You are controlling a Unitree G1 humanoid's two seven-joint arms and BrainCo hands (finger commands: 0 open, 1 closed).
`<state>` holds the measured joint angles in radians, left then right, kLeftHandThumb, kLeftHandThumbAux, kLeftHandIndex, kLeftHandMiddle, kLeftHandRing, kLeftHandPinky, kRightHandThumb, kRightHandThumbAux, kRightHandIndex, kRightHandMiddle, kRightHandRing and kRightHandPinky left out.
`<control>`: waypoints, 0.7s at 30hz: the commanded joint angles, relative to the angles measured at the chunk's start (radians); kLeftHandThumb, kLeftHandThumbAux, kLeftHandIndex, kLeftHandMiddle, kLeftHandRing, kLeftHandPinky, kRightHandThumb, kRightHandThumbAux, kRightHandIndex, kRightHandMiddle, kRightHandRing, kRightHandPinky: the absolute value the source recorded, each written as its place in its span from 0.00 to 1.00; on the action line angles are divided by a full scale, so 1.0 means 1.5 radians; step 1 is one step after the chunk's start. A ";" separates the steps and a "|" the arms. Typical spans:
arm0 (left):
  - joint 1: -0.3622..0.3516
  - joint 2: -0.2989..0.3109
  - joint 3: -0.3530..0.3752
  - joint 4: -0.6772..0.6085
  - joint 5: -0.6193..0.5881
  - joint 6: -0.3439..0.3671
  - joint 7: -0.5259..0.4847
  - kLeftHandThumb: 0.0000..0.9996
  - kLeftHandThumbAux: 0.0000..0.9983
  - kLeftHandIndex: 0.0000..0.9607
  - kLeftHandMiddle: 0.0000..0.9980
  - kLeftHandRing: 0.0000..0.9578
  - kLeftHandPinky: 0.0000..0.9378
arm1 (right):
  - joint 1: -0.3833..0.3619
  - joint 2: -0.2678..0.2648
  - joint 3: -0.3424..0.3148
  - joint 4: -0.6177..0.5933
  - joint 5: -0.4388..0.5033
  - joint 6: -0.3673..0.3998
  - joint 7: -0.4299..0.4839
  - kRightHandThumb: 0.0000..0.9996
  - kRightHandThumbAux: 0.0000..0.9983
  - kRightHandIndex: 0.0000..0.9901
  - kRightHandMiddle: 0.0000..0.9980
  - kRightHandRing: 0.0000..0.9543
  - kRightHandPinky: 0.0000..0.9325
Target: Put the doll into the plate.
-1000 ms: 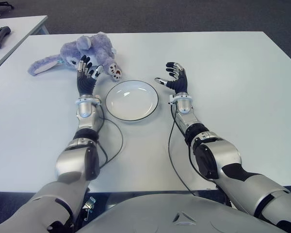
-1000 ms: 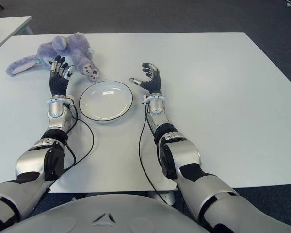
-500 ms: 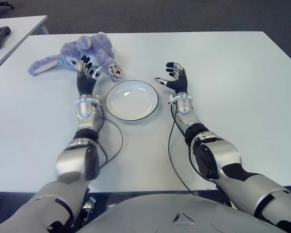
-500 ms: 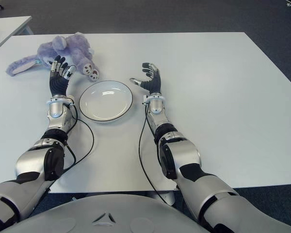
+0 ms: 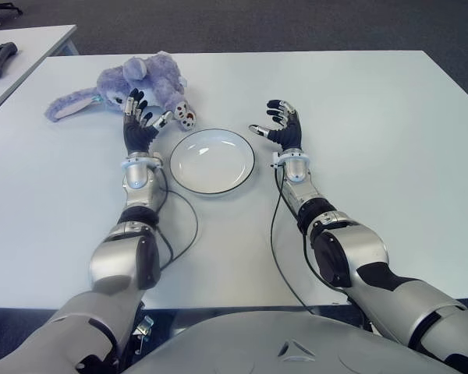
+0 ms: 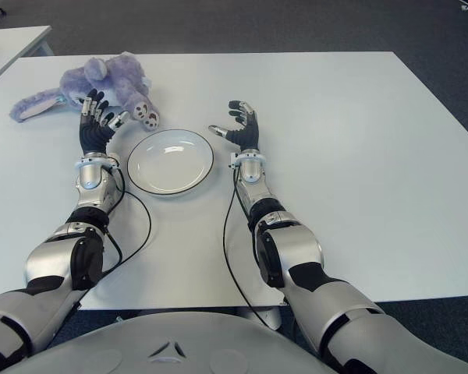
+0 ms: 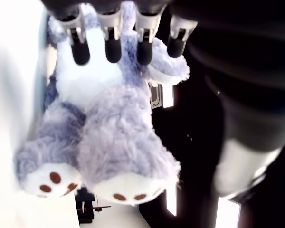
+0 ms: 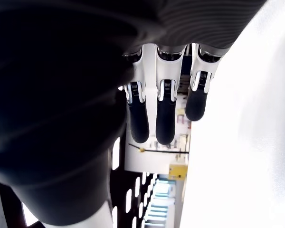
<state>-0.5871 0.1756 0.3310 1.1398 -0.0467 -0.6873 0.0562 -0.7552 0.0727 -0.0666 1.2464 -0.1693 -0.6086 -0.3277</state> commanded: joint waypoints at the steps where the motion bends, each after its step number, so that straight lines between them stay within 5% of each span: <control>1: 0.195 -0.043 -0.017 0.100 0.034 -0.006 0.099 0.07 0.83 0.07 0.10 0.09 0.12 | 0.155 0.044 0.000 0.076 -0.005 0.028 -0.003 0.00 0.97 0.27 0.28 0.28 0.22; 10: 0.163 0.024 -0.115 0.089 0.154 0.016 0.291 0.33 0.73 0.06 0.10 0.10 0.10 | 0.154 0.044 0.007 0.076 -0.012 0.033 -0.010 0.00 0.95 0.27 0.28 0.28 0.23; 21: 0.126 0.089 -0.198 0.090 0.229 0.076 0.385 0.45 0.62 0.05 0.11 0.10 0.10 | 0.153 0.047 0.008 0.077 -0.010 0.030 -0.011 0.00 0.96 0.27 0.28 0.29 0.24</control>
<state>-0.5870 0.2821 0.1121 1.1512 0.1955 -0.6374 0.5628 -0.7544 0.0737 -0.0598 1.2505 -0.1692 -0.6007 -0.3336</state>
